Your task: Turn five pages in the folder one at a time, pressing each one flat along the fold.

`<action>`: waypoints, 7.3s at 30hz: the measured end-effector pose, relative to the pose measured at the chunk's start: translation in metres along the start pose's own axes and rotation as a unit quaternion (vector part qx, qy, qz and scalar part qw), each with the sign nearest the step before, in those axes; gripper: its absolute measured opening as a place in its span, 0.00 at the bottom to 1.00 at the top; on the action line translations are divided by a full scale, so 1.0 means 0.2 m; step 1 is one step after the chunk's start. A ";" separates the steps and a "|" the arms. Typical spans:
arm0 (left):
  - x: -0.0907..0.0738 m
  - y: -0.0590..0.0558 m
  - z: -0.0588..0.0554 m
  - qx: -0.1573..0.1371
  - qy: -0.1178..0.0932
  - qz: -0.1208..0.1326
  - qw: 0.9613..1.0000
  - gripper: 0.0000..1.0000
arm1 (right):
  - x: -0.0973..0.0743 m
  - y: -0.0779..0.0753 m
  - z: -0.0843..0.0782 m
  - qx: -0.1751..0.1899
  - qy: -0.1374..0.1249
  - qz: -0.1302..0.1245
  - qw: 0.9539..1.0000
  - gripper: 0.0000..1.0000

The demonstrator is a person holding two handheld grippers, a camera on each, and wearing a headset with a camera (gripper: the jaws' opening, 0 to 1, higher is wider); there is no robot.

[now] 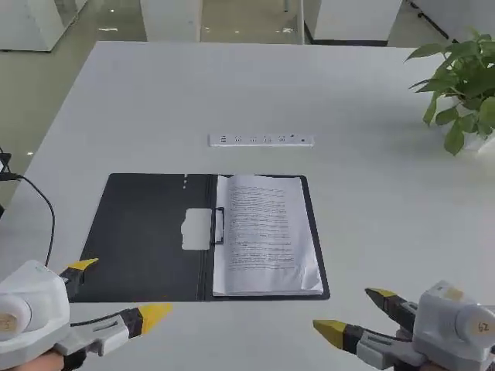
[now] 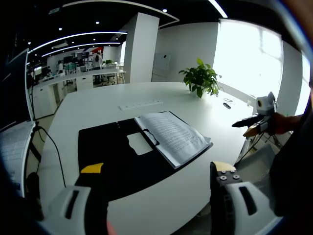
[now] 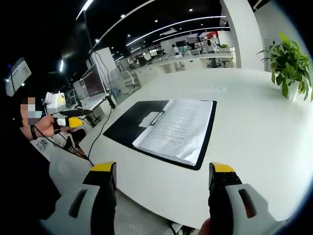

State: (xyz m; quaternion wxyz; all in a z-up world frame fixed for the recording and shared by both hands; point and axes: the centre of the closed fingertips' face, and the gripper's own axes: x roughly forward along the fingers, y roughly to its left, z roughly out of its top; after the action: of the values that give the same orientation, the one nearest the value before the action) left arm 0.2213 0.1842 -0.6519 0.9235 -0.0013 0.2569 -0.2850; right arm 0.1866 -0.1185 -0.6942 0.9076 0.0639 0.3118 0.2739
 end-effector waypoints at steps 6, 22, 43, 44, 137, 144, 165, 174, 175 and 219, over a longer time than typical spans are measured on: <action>0.00 0.00 0.01 0.003 0.001 -0.003 1.000 0.87 | 0.00 0.01 0.00 0.001 -0.001 0.001 1.000 0.76; -0.01 0.01 0.03 0.006 -0.002 -0.004 1.000 0.87 | 0.00 0.03 0.01 -0.002 -0.002 0.003 1.000 0.76; -0.02 0.02 0.06 0.004 -0.009 -0.004 1.000 0.87 | -0.01 0.04 0.02 -0.004 -0.003 0.001 1.000 0.76; -0.02 0.01 0.05 0.005 -0.008 -0.004 1.000 0.87 | -0.01 0.04 0.03 -0.004 -0.003 0.000 1.000 0.76; 1.32 -0.85 -0.01 0.099 0.091 -0.185 0.974 0.86 | 0.04 -0.20 -0.09 0.031 0.028 0.008 0.999 0.72; 1.37 -0.86 -0.08 0.106 0.103 -0.169 0.974 0.87 | 0.05 -0.21 -0.10 0.032 0.033 0.016 0.999 0.72; 1.45 -0.80 -0.24 0.167 0.134 -0.130 0.968 0.80 | 0.11 -0.24 -0.06 0.027 0.038 0.036 0.998 0.71; 1.45 -0.78 -0.25 0.165 0.127 -0.130 0.969 0.74 | 0.19 -0.27 -0.03 0.025 0.037 0.047 0.998 0.70; 1.45 -0.77 -0.25 0.165 0.126 -0.130 0.970 0.73 | 0.19 -0.27 -0.02 0.024 0.037 0.048 0.998 0.70; 1.42 -0.77 -0.24 0.115 0.101 -0.123 0.981 0.51 | 0.61 -0.25 0.12 0.044 0.038 0.120 0.991 0.57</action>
State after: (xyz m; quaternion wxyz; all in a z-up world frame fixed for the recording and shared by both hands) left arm 0.3178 -0.0865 -0.8046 0.8449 0.1024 0.3116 -0.4226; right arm 0.3035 -0.0930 -0.7552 0.8521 0.1303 0.3478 0.3688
